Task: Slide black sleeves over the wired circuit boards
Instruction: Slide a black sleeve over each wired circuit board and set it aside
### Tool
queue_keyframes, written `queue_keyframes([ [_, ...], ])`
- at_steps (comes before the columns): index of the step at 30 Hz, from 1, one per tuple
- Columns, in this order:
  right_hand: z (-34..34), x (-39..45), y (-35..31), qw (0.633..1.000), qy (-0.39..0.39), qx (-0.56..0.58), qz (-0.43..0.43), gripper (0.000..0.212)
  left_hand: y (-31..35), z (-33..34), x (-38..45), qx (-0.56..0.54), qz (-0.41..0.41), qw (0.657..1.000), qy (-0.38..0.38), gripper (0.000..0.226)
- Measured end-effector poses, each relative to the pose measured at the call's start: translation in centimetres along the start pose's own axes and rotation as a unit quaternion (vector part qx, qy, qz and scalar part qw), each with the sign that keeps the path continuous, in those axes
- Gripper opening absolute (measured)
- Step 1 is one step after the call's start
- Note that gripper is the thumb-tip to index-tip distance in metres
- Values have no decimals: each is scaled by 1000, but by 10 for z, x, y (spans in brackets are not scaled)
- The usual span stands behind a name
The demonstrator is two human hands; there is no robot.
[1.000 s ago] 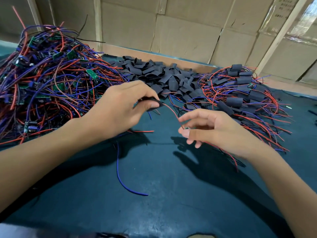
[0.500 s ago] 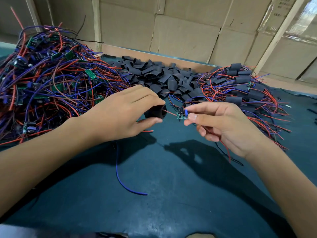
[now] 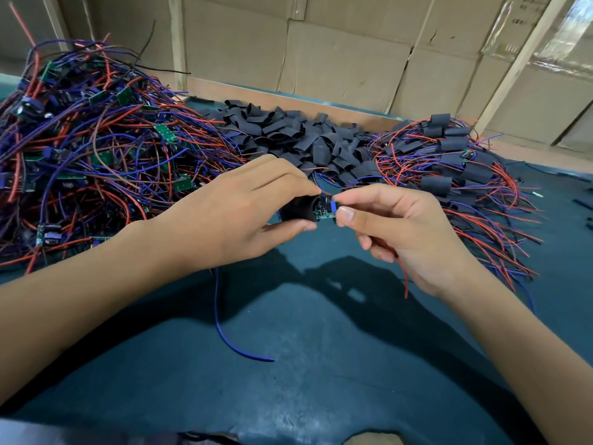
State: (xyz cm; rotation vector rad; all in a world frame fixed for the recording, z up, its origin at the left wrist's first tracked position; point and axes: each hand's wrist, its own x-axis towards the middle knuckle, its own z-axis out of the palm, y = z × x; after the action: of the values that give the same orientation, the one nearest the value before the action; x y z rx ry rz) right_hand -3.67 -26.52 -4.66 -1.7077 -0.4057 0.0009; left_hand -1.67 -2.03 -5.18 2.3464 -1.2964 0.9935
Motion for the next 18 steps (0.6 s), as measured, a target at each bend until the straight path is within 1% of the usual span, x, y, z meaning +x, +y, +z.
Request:
queue_keyframes([
  [2, 2, -1, -1, 1000, 11, -2, -8, 22, 0, 0, 0, -4, -2, 1000, -1, 38],
  [6, 5, -1, -4, 998, 34, -33, -32, 9, 2, 2, -1, -21, -18, 1000, 0, 39],
  [10, 8, -3, -6, 996, 32, -50, -69, 13, 3, 2, -1, -38, -28, 999, 4, 39],
  [15, 13, -4, -4, 996, 40, -49, -67, 14, 5, 1, 0, -39, -26, 999, 2, 37],
  [18, 13, -4, -4, 996, 43, -43, -69, 13, 7, 0, 1, -50, -42, 998, 4, 37],
])
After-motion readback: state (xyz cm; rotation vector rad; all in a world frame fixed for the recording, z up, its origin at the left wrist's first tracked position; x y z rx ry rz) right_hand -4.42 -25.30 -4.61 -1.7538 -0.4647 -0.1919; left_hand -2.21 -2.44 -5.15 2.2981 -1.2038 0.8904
